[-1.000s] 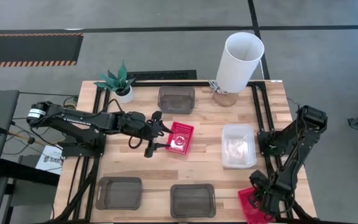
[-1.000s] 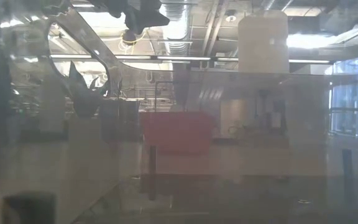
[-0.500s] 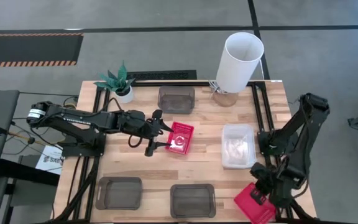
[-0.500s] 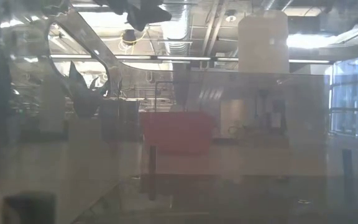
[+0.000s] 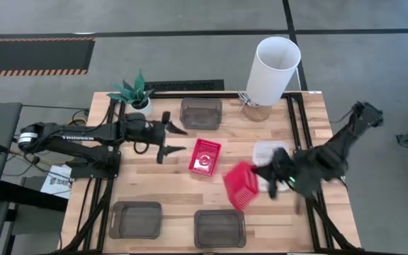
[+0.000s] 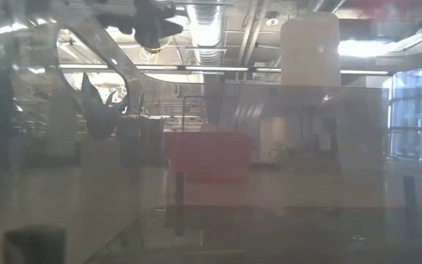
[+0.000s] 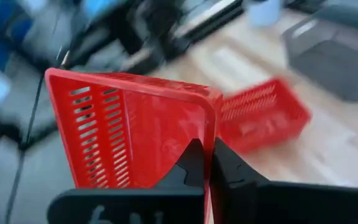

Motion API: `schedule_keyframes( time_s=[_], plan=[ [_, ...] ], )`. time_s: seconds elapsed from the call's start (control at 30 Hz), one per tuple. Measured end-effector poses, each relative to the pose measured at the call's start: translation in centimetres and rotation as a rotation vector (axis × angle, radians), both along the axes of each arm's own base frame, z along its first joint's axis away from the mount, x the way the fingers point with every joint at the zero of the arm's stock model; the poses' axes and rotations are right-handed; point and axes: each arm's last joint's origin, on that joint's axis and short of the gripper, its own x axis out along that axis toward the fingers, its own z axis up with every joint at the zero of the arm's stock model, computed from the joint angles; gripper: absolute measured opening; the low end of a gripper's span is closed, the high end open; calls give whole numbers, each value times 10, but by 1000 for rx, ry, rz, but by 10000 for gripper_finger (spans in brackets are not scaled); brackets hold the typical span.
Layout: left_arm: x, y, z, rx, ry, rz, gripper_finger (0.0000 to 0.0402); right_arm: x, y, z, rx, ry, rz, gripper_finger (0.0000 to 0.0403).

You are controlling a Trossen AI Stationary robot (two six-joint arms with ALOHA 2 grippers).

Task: Stack baskets by color
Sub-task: Stack the right red bin on top of the left red bin

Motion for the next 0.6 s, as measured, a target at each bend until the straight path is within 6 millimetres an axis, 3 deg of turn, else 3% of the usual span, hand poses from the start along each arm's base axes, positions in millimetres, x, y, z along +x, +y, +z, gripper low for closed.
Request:
schedule_keyframes(
  time_s=[0.13, 0.3, 0.43, 0.6],
  plan=[
    [-7, 9, -14, -121, 19, 83, 249, 31, -47, 4, 156, -33, -165, 10],
    [-4, 10, -24, -128, 73, 180, 249, 68, -98, -16, 309, 27, -334, 9],
    [-3, 9, -18, -79, 16, 173, 249, 101, -121, -33, 410, -21, -393, 9],
    [-8, 12, -11, -26, -23, 295, 249, 129, -129, -63, 513, -1, -463, 8]
  ],
)
